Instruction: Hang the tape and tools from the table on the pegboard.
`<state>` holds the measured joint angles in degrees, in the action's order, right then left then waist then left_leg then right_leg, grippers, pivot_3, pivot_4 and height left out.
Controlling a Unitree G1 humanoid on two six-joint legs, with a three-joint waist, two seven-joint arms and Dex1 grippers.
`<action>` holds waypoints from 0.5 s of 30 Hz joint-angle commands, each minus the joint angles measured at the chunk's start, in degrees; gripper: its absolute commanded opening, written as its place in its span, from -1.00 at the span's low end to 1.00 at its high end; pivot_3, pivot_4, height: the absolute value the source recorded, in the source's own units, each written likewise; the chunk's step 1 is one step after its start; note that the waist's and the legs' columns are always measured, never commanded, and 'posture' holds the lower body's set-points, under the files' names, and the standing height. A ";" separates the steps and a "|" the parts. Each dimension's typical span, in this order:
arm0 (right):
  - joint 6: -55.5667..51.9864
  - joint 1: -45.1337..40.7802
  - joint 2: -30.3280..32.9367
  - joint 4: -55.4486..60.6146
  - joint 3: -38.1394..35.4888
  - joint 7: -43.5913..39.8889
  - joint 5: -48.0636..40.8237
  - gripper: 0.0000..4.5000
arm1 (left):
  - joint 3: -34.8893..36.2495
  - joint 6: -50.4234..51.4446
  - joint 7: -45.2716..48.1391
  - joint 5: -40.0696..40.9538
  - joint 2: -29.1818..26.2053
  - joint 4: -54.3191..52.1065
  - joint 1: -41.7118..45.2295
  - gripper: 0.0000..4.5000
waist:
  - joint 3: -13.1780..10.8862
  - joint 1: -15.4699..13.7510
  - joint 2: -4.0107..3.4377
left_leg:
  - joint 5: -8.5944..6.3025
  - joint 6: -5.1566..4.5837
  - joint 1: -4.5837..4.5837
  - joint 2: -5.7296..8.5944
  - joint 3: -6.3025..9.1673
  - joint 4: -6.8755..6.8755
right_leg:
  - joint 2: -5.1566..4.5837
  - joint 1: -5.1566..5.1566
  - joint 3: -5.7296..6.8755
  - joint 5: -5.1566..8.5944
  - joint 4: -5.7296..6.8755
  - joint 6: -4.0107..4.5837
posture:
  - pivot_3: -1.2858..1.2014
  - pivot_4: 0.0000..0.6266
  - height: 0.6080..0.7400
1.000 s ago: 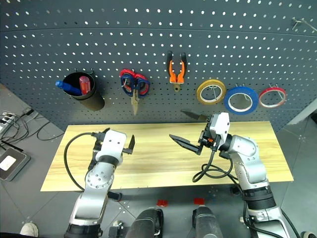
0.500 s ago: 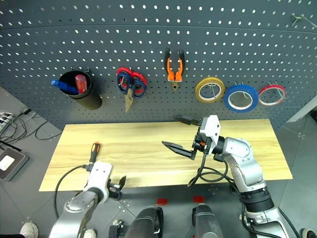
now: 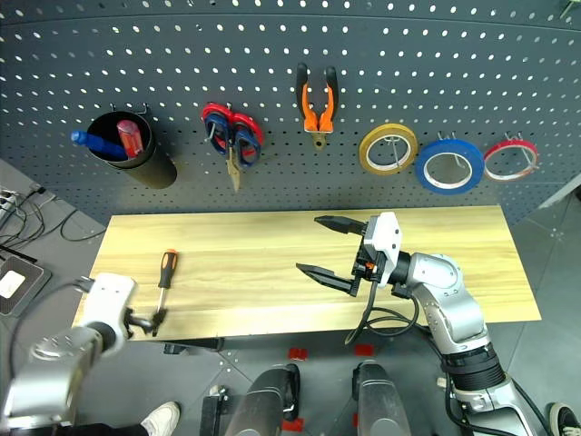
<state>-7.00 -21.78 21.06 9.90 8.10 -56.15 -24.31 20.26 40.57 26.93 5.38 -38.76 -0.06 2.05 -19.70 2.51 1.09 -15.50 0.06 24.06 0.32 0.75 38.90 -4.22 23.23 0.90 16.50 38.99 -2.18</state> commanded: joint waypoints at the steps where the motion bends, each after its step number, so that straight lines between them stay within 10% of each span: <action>1: -0.09 -0.66 -0.41 2.46 -0.17 0.06 -1.19 1.00 | 0.93 -1.36 1.49 1.12 -2.29 6.05 3.06 0.99 | -0.30 0.29 0.02 | 0.00 0.00 -0.01 0.01 -0.02 0.00 | 0.00 0.00 -0.01 0.00 0.01 0.00 | -0.03 0.36 1.00; 15: -1.50 0.17 0.62 3.94 -0.62 0.29 -1.16 1.00 | -3.02 -2.21 3.83 3.23 -3.69 26.66 21.62 0.99 | -2.80 0.85 0.25 | 0.05 0.08 0.15 -0.02 -0.05 0.03 | 0.07 0.21 0.08 -0.01 0.10 -0.03 | -0.06 0.46 1.00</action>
<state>-8.37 -22.04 21.46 11.18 8.04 -56.11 -24.40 17.25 39.23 30.76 9.02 -40.95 24.37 23.15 -22.50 3.36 1.34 -15.45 0.13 24.21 0.30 0.66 38.92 -4.12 23.49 0.98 16.49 39.10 -2.21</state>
